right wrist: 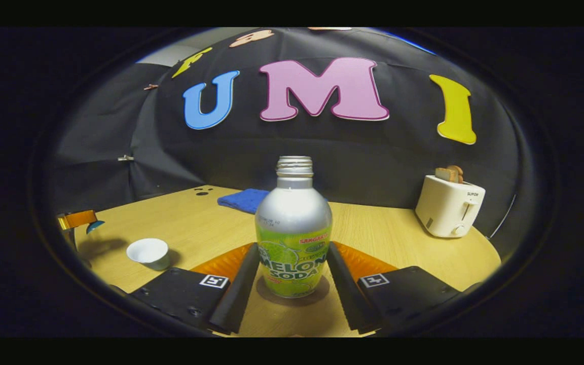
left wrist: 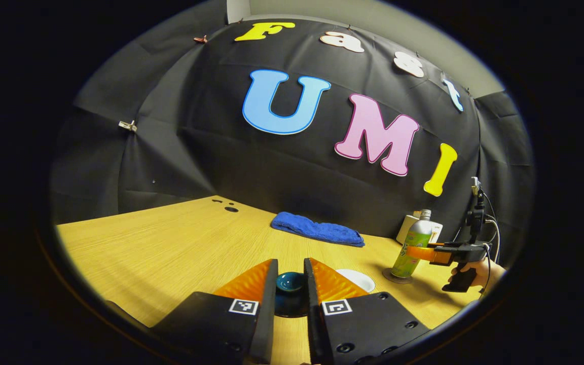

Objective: Open the teacup lid with one hand, grasp the water bottle and pour water into the teacup with the other hand; after pouring, place the water bottle on the coaster and then close the teacup lid.

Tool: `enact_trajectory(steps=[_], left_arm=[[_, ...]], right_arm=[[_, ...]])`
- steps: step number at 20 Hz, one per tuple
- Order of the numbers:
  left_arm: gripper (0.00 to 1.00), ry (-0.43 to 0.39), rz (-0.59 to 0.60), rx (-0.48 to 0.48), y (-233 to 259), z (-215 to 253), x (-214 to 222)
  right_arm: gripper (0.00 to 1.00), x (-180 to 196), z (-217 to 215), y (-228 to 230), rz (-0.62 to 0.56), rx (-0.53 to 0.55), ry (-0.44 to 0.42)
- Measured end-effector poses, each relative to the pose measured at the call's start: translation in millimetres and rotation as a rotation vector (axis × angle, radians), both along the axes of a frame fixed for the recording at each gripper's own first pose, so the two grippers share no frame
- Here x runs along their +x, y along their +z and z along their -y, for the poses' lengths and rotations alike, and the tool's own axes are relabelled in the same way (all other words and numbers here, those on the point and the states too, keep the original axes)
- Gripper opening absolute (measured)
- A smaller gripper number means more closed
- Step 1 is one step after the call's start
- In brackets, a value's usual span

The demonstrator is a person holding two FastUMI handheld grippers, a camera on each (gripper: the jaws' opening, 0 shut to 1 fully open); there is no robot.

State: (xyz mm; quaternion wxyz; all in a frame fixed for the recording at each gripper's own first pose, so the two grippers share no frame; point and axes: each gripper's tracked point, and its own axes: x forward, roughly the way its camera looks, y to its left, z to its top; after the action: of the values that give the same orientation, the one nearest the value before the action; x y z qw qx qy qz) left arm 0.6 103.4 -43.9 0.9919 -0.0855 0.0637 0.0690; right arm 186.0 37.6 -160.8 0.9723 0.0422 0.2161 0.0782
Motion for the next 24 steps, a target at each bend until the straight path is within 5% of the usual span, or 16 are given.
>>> enact_trajectory(steps=[12,18,24], left_arm=[[0.31,-0.006,-0.002,-0.009,-1.5,3.5,-1.2],[0.31,-0.042,-0.014,0.019,-5.9,30.7,1.9],[0.31,-0.090,-0.015,0.051,-7.6,65.7,8.2]], right_arm=[[0.83,-5.8,-1.4,-8.9,-0.034,0.023,-0.012],[0.95,-19.0,7.2,-10.8,-0.035,0.046,-0.035],[0.95,-63.8,40.5,38.5,0.111,-0.025,-0.115]])
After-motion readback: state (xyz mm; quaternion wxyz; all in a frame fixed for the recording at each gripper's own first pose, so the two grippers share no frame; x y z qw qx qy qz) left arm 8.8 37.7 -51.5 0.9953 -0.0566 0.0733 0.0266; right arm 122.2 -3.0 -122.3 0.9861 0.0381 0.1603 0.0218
